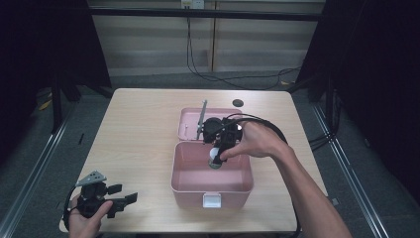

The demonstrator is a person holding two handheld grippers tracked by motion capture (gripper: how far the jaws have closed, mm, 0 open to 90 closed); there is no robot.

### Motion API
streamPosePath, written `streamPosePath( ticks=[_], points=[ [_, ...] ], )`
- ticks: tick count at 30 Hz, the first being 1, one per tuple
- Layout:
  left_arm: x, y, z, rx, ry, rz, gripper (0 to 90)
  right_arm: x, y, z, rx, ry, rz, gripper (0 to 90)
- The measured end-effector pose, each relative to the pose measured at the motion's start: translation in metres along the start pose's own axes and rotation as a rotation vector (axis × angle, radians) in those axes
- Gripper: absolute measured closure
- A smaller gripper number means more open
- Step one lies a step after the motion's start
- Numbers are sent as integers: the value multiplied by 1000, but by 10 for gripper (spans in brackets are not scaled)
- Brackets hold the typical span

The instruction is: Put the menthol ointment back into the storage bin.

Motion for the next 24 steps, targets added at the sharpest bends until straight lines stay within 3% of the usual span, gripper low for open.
streamPosePath(
  ticks=[24],
  points=[
    [0,1,0,-5,2,-2,222,35,0,27,24,-20,-53,512]
  ],
)
Point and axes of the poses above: each handheld gripper's, and its own axes: z roughly forward along the jaws, x roughly out of its top, y roughly to its right, the point moved 5 cm from there along z, roughly forward along the jaws, and after that the axes turned 5 degrees about -z, right-handed, at the moved point
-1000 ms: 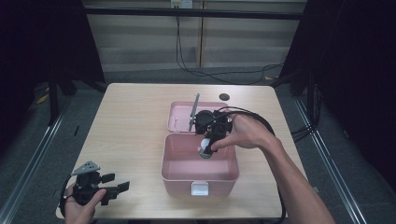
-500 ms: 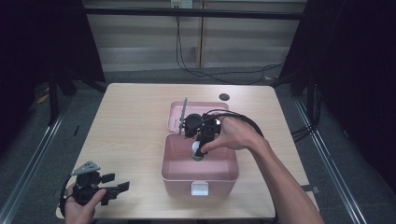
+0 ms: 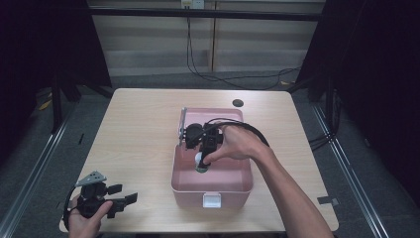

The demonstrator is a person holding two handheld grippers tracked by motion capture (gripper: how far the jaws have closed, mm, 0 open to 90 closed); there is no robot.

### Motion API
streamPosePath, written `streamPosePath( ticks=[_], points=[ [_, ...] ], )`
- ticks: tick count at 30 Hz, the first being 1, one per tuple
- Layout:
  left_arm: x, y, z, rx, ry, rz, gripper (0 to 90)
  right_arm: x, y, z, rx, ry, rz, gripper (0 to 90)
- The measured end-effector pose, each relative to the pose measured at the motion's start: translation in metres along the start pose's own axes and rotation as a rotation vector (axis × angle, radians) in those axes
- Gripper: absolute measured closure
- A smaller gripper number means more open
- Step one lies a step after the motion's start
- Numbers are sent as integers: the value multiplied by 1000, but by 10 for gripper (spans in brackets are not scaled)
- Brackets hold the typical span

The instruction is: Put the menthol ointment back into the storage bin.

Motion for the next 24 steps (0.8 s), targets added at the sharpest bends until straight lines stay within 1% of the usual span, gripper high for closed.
streamPosePath(
  ticks=[4,6,7,11,13,15,17,19,20,21,23,24],
  points=[
    [0,0,0,1,0,1,222,6,-1,7,4,-4,-18,513],
    [0,0,0,1,0,-1,222,7,-1,9,7,-6,-17,512],
    [0,0,0,2,0,-2,222,10,-1,11,12,-7,-28,513],
    [0,0,0,1,-1,1,222,14,-1,18,18,-3,-35,513],
    [0,0,0,-2,2,-3,222,18,-1,24,24,-8,-47,512],
    [0,-1,-1,2,5,-2,222,19,-2,25,30,-12,-43,513],
    [0,-1,-1,2,5,-4,222,23,-2,31,37,-19,-49,513],
    [0,-1,0,7,3,-2,222,24,-2,32,42,-19,-54,513],
    [0,0,0,5,-5,9,222,25,-2,34,42,-13,-60,512],
    [-1,1,1,3,-6,2,222,26,-3,36,49,-12,-54,513],
    [0,0,0,5,-4,7,222,27,-3,39,52,-16,-55,512],
    [0,0,0,5,-5,7,222,27,-2,42,55,-5,-60,512]
  ],
)
Point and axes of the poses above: each handheld gripper's, and its own axes: z roughly forward along the jaws, x roughly out of its top, y roughly to its right, the point moved 5 cm from there along z, roughly forward along the jaws, and after that the axes turned 5 degrees about -z, right-handed, at the moved point
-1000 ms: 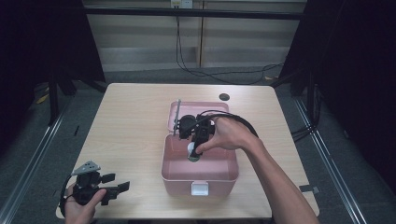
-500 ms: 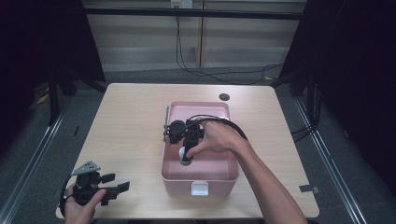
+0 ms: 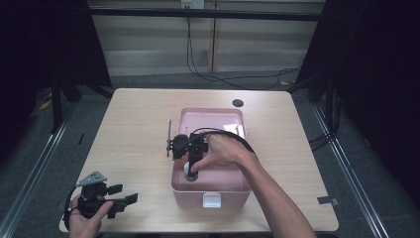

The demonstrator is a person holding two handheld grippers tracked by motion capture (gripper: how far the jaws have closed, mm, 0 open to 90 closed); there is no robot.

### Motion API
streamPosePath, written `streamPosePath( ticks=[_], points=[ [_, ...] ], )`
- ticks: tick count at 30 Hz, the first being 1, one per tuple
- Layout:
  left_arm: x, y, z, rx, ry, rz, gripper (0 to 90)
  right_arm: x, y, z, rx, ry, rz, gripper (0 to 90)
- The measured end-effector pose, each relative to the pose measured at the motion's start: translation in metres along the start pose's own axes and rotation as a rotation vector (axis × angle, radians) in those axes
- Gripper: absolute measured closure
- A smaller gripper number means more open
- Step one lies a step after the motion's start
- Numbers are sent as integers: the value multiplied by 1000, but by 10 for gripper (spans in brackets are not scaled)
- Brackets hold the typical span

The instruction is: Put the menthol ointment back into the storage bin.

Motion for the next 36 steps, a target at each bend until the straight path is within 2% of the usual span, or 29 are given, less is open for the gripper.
streamPosePath(
  ticks=[6,16,36],
  points=[
    [0,0,0,-1,0,-1,222,3,3,11,21,-7,0,512],
    [0,0,0,-2,2,-4,221,8,6,26,29,24,19,512],
    [0,0,0,-1,3,-9,222,4,11,39,33,33,51,511]
  ],
)
Point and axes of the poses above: each handheld gripper's, and its own axes: z roughly forward along the jaws, x roughly out of its top, y roughly to its right, the point moved 5 cm from there along z, roughly forward along the jaws, and after that the axes turned 5 degrees about -z, right-handed, at the moved point
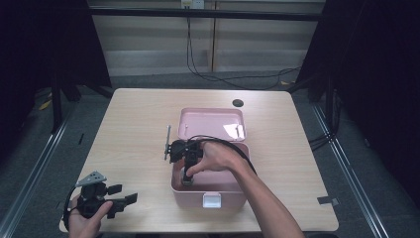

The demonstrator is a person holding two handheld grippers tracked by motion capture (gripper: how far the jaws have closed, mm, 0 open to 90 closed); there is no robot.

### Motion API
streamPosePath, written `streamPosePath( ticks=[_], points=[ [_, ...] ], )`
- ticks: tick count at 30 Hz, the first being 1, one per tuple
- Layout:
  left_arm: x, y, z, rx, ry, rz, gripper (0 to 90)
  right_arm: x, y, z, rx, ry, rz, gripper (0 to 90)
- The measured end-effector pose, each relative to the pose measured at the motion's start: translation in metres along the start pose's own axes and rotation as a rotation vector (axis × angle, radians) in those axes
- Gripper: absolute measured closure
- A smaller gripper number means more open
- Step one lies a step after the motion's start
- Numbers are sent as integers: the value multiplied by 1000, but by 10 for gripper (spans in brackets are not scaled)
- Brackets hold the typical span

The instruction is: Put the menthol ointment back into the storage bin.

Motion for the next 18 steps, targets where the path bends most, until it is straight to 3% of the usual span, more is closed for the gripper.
streamPosePath(
  ticks=[18],
  points=[
    [0,0,0,1,0,0,222,1,3,14,-13,19,-3,511]
  ],
)
Point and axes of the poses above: each handheld gripper's, and its own axes: z roughly forward along the jaws, x roughly out of its top, y roughly to its right, the point moved 5 cm from there along z, roughly forward along the jaws, and after that the axes turned 5 degrees about -z, right-handed, at the moved point
